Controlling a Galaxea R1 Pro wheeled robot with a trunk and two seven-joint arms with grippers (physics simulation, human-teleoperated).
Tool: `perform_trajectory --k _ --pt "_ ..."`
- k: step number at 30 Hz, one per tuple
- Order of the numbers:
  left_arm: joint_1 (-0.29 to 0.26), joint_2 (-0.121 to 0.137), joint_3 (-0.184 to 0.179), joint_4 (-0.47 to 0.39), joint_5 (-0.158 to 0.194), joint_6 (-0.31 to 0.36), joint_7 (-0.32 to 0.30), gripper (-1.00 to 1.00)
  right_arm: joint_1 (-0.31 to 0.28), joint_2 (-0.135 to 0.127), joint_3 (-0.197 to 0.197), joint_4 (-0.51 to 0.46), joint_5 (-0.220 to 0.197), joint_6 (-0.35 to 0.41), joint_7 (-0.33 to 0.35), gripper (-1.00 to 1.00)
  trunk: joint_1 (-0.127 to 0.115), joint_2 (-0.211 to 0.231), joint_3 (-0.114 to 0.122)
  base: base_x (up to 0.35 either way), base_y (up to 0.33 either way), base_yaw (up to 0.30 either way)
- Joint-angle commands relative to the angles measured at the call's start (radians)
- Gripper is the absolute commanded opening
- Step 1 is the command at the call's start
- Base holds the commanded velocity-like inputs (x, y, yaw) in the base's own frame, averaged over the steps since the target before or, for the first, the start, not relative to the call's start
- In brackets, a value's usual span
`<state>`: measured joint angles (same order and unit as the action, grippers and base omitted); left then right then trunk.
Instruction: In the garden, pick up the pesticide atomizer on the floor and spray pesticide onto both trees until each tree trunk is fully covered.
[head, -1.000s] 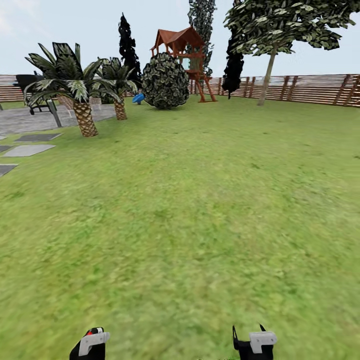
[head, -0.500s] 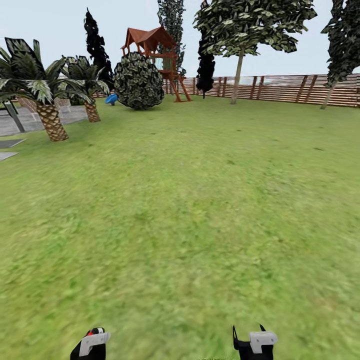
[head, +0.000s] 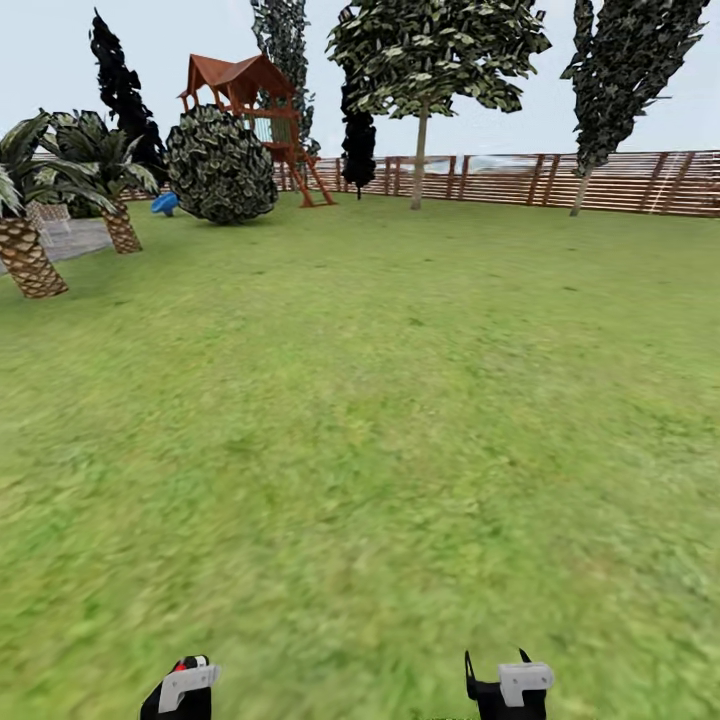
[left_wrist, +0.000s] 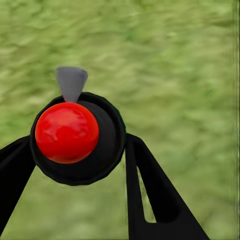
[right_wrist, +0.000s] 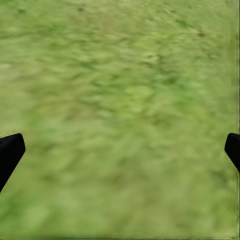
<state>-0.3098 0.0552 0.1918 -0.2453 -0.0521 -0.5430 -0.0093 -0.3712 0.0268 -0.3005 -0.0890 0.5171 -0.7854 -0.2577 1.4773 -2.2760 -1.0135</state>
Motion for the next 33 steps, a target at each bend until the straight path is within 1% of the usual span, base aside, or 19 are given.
perform_trajectory --k 1,10,13,20,23,29,33 --pt "0.000 0.000 0.000 0.000 0.000 0.000 0.000 -1.00 0.000 0.000 0.000 0.000 0.000 0.000 0.000 1.00 0.000 0.000 0.001 0.000 0.000 -0.300" --pt "0.000 0.000 0.000 0.000 0.001 0.000 0.001 -1.00 0.000 0.001 0.000 0.000 0.000 0.000 0.000 1.00 0.000 0.000 0.005 0.003 0.000 -0.296" --pt "0.000 0.000 0.000 0.000 0.001 0.000 0.002 -1.00 0.000 0.001 0.000 0.000 0.001 0.000 0.000 1.00 0.000 0.000 0.005 0.180 0.000 -0.087" --pt "0.000 0.000 0.001 0.000 0.002 0.001 0.002 -1.00 0.006 -0.001 -0.001 0.000 0.000 -0.006 -0.001 1.00 0.000 0.000 0.005 0.324 0.000 -0.006" --pt "0.000 0.000 0.001 0.000 0.003 0.002 0.002 -1.00 0.028 0.000 0.000 0.000 0.000 -0.051 -0.002 1.00 0.000 0.000 0.005 0.336 0.000 0.000" --pt "0.000 0.000 0.001 0.000 0.003 0.002 0.002 -1.00 0.078 0.000 0.000 0.000 0.003 -0.199 0.000 1.00 0.000 0.000 0.005 0.336 0.000 0.000" --pt "0.000 0.000 0.001 0.000 0.003 0.001 0.002 -1.00 0.091 -0.001 0.003 -0.001 0.008 -0.212 0.005 1.00 0.000 0.000 0.005 0.336 0.000 0.000"
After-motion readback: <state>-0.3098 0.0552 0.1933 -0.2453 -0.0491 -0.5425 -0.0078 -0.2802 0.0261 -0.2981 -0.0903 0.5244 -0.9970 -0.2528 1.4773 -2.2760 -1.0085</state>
